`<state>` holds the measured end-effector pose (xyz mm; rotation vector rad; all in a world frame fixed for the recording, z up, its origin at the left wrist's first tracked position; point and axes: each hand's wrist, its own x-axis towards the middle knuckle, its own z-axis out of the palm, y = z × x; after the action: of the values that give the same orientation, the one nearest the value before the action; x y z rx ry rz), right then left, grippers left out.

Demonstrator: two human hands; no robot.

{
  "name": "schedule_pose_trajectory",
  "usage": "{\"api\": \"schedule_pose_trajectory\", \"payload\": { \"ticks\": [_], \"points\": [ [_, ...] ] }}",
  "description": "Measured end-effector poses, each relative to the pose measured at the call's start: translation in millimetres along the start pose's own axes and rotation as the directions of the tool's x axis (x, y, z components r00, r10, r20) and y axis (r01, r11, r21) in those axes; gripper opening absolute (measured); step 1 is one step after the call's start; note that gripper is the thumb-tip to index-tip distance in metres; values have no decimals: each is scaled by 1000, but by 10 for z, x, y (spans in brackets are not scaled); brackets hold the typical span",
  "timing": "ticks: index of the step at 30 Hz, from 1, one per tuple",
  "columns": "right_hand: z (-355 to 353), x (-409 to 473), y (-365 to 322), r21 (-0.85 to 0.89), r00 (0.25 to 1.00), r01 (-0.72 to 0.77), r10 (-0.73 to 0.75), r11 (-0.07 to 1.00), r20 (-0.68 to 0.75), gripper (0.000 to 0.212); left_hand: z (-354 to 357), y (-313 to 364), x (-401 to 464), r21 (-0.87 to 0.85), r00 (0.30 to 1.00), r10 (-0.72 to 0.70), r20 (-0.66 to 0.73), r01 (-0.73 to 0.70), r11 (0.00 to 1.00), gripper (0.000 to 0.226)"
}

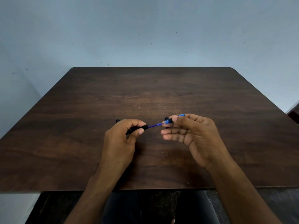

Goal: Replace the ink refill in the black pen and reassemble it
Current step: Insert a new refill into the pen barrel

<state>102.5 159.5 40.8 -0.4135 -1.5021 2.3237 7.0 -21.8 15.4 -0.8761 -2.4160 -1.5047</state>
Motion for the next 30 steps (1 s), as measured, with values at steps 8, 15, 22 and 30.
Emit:
{"api": "schedule_pose_trajectory", "payload": {
  "ticks": [8, 15, 22, 30],
  "points": [
    [0, -13, 34, -21, 1000, 3, -3, 1000, 3, 20, 6, 15, -3, 19, 1000, -13, 23, 12, 1000, 23],
    [35, 2, 103, -42, 999, 32, -31, 999, 7, 14, 20, 17, -1, 43, 1000, -5, 15, 4, 999, 23],
    [31, 16, 130, -95, 996, 88, -90, 992, -10, 14, 10, 12, 1, 44, 1000, -3, 1, 3, 999, 22],
    [31, -7, 119, -100, 995, 101, -100, 990, 15, 15, 11, 28, 0, 56, 999, -30, 19, 29, 998, 22]
  ]
}}
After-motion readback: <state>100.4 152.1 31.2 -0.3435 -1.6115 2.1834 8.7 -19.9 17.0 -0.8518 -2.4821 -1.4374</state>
